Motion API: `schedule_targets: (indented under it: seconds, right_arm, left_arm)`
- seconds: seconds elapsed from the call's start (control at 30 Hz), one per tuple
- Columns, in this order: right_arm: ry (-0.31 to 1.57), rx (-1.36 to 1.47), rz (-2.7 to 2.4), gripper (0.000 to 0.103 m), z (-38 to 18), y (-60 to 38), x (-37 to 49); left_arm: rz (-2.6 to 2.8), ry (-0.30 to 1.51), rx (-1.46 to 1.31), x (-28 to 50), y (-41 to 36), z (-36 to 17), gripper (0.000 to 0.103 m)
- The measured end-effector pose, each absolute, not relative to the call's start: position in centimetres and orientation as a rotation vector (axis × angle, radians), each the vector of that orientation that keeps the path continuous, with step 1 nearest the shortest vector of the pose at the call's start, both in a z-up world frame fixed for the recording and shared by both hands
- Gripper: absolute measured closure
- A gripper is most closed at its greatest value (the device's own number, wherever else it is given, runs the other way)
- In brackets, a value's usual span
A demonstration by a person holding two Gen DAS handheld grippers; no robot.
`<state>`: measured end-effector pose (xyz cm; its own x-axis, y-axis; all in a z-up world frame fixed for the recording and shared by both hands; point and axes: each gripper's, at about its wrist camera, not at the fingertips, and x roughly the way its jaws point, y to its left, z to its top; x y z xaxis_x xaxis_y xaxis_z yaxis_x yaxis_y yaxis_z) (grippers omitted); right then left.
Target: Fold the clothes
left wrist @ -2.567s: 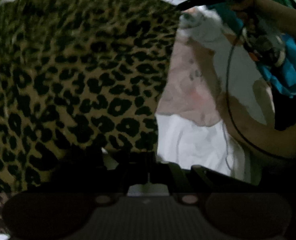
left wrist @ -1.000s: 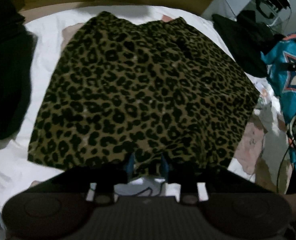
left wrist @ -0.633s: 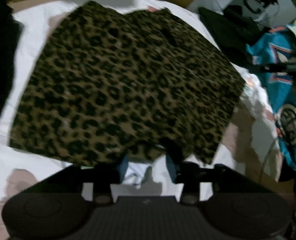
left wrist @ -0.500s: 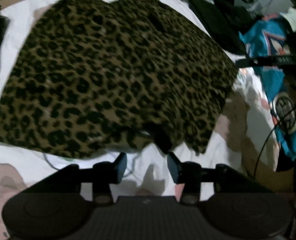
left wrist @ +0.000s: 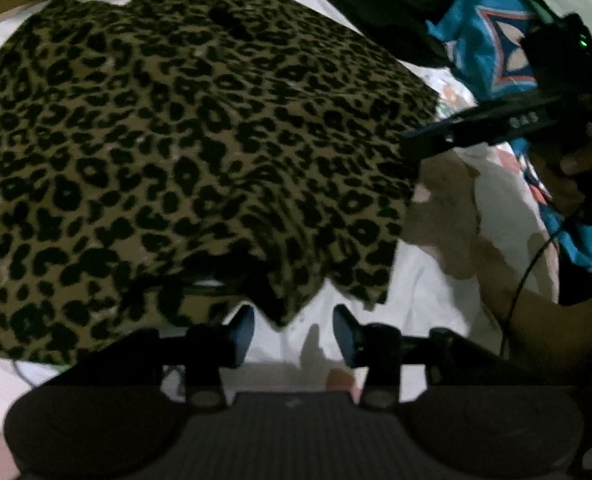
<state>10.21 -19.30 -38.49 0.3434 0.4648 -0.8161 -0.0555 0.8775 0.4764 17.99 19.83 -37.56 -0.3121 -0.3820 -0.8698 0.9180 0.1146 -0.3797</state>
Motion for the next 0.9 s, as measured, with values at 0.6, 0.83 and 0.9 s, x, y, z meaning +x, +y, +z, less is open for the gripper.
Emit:
schedule_targets:
  seconds: [0.6,0.83,0.9]
  right_arm:
    - [1.207,0.387,0.426,0.055,-39.3,-17.4,10.0]
    - [1.214,0.369,0.442,0.055,-39.5,-17.1,10.0]
    - [1.215,0.363,0.447,0.055,-39.5,-17.0,10.0]
  left_arm:
    - [-1.586,1.306,0.467,15.5,18.5,-36.4,0.1]
    - [-1.528,1.37,0.54,15.6,18.6,-38.3,0.093]
    - [-1.504,1.369,0.547,16.3,19.5,-38.1,0.086]
